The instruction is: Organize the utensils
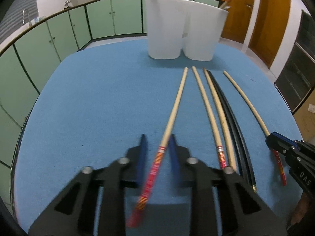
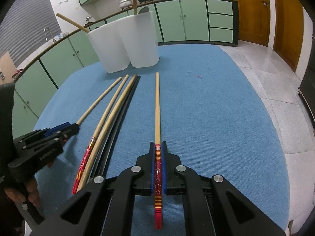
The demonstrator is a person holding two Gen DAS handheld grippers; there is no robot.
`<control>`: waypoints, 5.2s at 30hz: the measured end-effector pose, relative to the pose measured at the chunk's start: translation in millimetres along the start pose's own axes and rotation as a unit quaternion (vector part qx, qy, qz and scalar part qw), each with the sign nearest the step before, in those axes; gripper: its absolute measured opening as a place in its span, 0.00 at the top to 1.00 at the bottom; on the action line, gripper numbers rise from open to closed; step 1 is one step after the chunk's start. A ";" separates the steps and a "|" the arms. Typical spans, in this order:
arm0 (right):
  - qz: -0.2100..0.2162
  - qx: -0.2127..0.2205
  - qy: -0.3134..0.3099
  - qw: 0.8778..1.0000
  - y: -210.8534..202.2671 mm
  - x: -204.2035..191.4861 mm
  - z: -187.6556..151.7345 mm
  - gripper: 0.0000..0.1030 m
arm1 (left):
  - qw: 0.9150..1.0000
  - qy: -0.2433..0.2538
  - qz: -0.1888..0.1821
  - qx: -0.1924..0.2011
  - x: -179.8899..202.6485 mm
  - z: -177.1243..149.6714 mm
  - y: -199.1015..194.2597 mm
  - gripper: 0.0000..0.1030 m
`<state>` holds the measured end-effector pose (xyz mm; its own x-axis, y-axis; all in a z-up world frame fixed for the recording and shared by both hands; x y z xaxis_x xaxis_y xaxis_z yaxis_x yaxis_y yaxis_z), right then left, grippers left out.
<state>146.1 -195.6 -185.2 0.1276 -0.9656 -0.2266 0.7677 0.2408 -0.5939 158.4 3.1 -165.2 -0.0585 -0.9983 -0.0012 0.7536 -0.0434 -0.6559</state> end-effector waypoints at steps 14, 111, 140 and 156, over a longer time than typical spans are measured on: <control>-0.007 0.002 0.012 1.000 12.3 -0.5 10.5 0.94 | 0.999 -0.041 0.034 0.001 -25.3 5.1 5.0 0.95; 0.035 0.149 -0.030 0.988 -134.3 3.0 75.7 0.94 | 0.993 -0.025 -0.033 0.114 -23.5 55.6 -152.2 0.95; 0.151 0.236 -0.083 0.956 -169.4 -56.8 248.3 0.94 | 0.955 -0.017 -0.072 0.286 -4.4 205.7 -202.5 0.95; 0.108 0.260 -0.092 0.955 -80.9 -72.1 347.0 0.94 | 0.959 -0.002 -0.055 0.278 9.9 274.9 -112.1 0.95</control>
<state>292.8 -179.5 147.0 0.3900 -0.9112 -0.1324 0.9128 0.4015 -0.0747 253.3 -12.6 115.8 -0.1553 -0.9867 0.0485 0.9758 -0.1609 -0.1483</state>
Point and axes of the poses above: each gripper's, at about its wrist camera, not at the fingertips, and y roughly the way its jaws point, x to its right, z to its top, the point moved 5 cm from there along y, roughly the way its jaws point, and after that the axes turned 12 degrees about x, right-handed, at the moved point
